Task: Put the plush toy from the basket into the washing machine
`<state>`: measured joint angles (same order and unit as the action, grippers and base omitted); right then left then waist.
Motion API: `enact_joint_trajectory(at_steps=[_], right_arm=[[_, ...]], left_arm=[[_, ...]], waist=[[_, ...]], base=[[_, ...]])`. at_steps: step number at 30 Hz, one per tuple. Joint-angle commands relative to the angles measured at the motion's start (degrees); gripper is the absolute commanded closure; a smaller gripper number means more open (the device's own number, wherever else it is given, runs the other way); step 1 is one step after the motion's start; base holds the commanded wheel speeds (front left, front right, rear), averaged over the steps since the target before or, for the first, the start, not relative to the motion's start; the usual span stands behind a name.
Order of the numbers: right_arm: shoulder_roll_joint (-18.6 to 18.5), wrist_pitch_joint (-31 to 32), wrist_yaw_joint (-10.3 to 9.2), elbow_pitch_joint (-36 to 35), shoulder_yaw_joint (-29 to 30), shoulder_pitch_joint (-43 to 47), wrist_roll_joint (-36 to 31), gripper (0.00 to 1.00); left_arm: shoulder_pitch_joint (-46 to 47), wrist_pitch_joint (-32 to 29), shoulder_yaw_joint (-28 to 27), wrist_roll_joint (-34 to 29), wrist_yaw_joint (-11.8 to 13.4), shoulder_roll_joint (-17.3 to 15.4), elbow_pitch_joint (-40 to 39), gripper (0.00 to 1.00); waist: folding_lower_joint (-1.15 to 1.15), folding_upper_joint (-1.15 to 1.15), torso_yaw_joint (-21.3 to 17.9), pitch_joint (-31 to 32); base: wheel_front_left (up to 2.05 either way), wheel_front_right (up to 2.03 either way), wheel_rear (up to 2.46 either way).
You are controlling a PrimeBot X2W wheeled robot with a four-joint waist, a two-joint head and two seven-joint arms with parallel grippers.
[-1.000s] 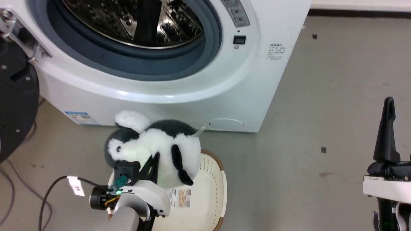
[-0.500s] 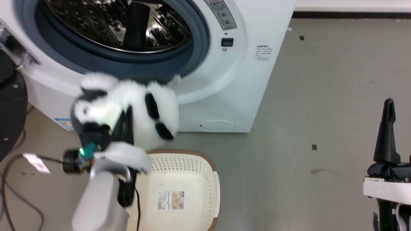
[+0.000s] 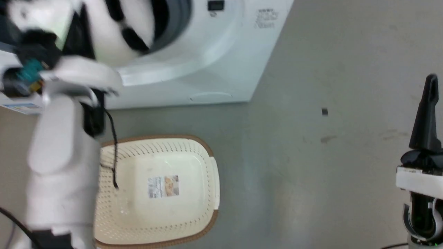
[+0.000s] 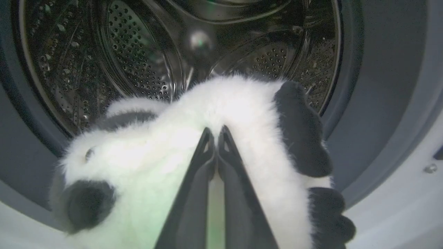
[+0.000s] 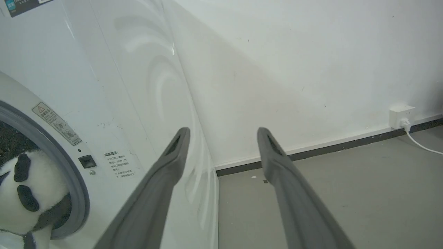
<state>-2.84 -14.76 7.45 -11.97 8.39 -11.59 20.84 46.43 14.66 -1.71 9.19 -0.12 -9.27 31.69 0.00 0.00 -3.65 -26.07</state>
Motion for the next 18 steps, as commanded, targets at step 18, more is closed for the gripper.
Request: enact_joint_trajectory(at_steps=[18], right_arm=[[0.0, -0.2, 0.03, -3.4, -1.2, -8.2, 2.9, 0.0]], left_arm=[[35.8, 0.3, -3.8, -1.1, -0.2, -10.5, 11.5, 1.0]], waist=[[0.0, 0.0, -7.1, -22.2]], base=[[0.0, 0.0, 0.0]])
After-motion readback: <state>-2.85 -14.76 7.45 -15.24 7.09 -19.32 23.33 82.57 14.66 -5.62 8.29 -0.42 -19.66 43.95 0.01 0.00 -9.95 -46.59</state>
